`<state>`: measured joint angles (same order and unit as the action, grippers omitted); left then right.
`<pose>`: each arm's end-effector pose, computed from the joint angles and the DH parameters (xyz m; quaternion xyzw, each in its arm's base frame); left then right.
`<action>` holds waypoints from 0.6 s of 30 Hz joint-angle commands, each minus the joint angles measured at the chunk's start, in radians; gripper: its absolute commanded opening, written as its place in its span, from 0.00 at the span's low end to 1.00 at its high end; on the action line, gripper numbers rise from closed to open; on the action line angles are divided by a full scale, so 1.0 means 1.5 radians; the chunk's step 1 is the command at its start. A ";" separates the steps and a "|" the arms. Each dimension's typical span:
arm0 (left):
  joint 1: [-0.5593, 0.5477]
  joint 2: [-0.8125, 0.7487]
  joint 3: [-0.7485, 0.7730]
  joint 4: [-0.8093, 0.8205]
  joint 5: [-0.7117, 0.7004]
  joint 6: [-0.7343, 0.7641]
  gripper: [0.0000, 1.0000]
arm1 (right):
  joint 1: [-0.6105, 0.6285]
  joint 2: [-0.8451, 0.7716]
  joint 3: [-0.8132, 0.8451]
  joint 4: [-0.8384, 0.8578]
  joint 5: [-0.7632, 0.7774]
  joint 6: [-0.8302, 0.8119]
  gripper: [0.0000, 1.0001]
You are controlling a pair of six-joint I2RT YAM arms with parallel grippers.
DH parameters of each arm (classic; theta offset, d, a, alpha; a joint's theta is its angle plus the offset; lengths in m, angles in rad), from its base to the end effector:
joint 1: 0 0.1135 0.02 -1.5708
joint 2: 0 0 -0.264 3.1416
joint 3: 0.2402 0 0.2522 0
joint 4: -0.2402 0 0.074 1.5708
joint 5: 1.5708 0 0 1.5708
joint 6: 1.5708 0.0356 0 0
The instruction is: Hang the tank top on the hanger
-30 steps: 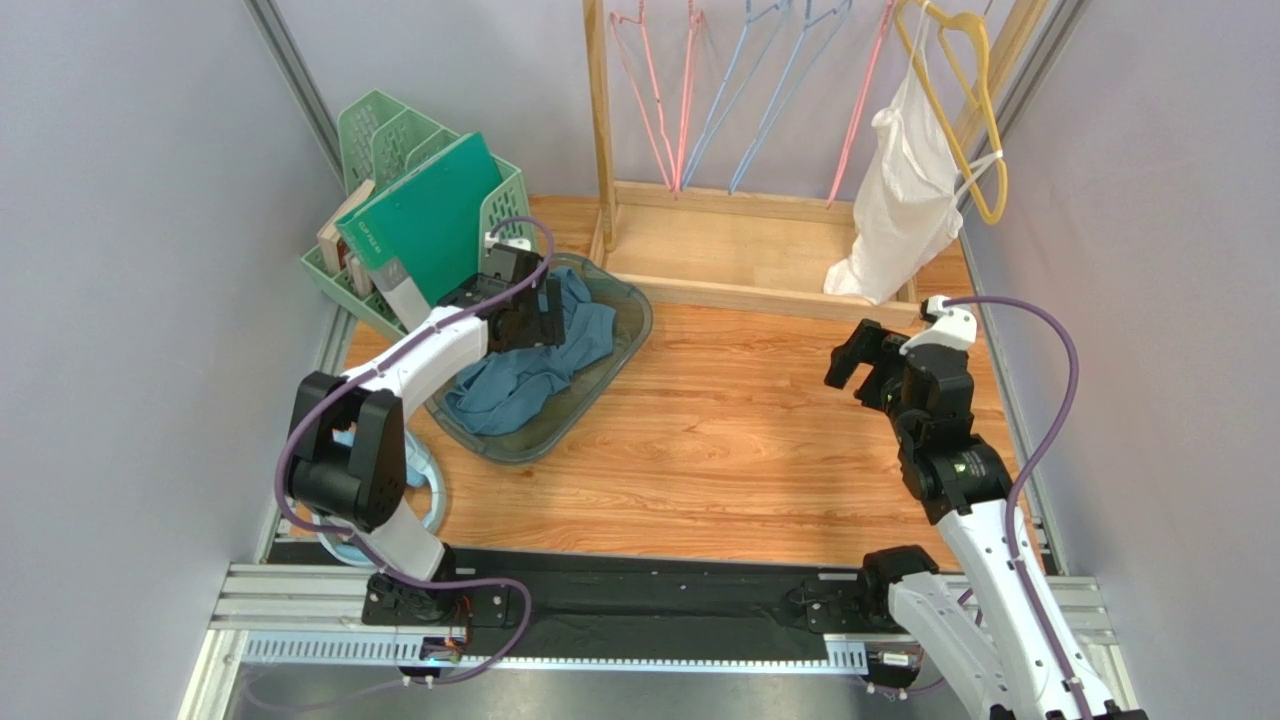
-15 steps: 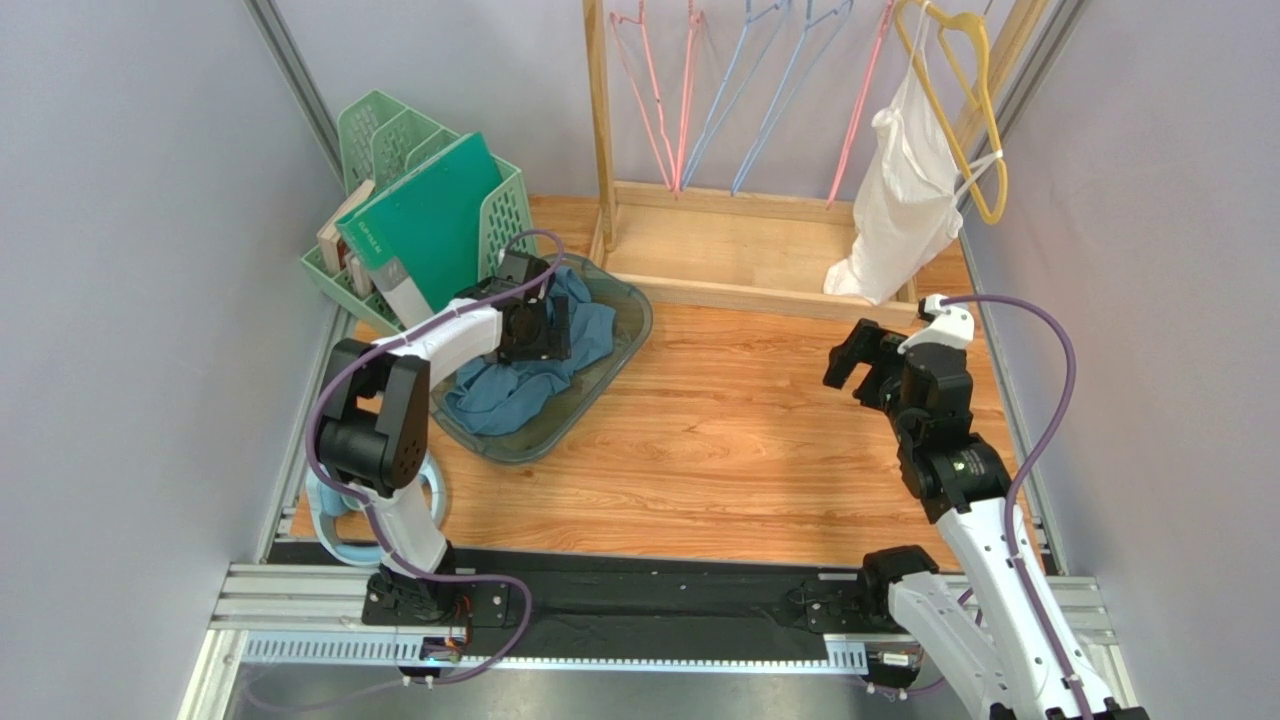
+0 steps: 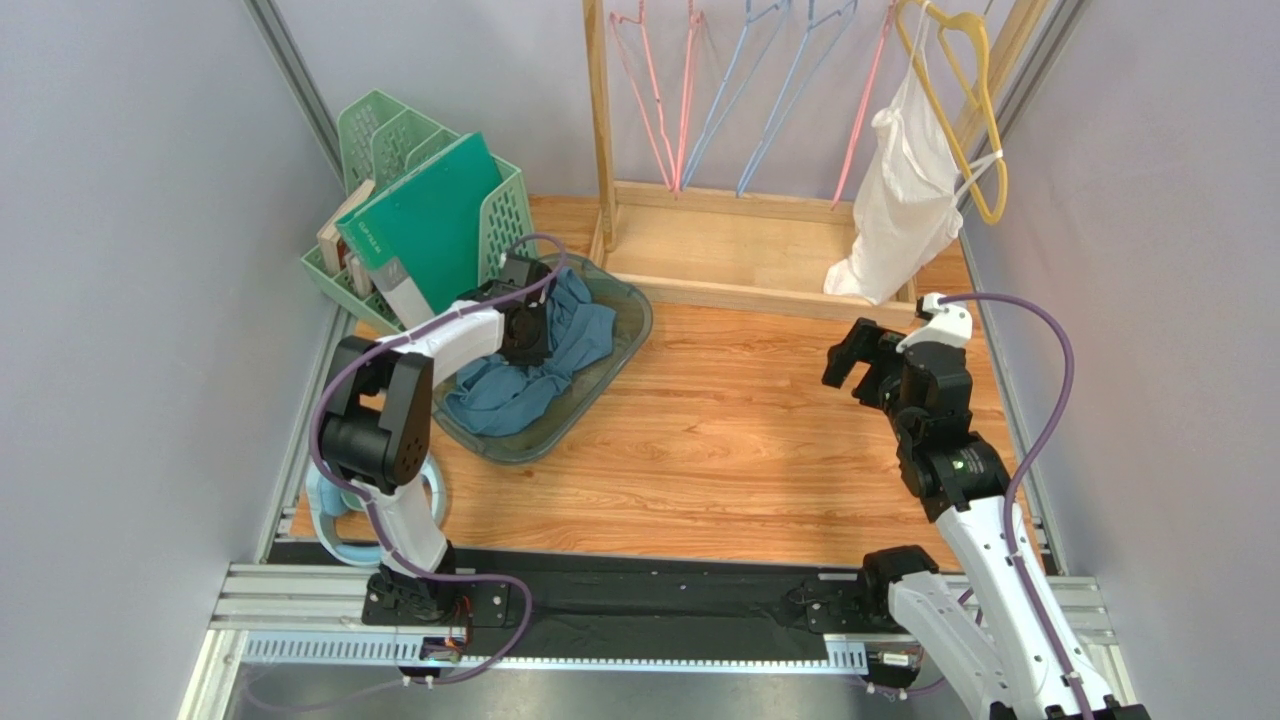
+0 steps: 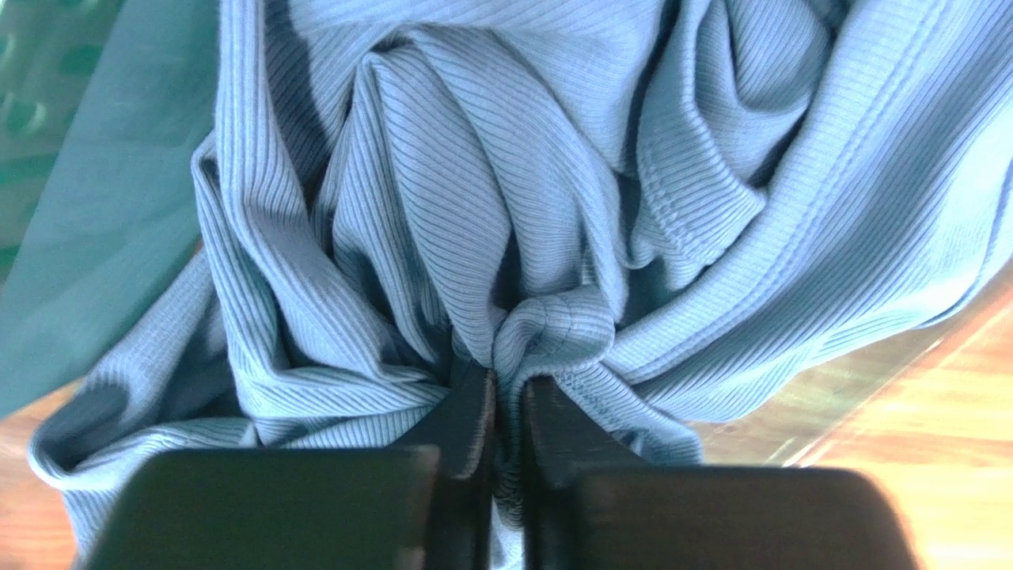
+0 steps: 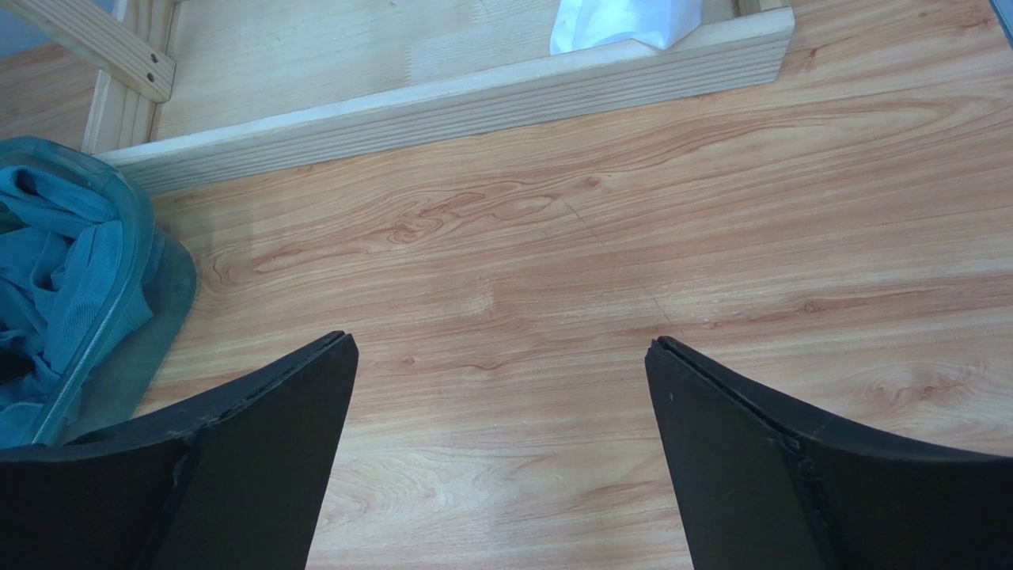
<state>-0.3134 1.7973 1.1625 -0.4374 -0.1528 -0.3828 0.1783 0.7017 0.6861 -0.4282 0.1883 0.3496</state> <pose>0.3482 -0.1072 0.1779 -0.0523 0.9650 -0.0144 0.2565 0.1613 0.0223 0.2933 0.1220 0.8343 0.0620 0.5341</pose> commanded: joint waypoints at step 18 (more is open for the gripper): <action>0.001 -0.447 0.016 -0.053 0.005 0.015 0.00 | 0.002 0.008 0.023 0.018 -0.026 -0.010 0.99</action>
<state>-0.3134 1.2221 1.1229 -0.4835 -0.1581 -0.3794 0.1783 0.7128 0.6861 -0.4286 0.1677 0.3466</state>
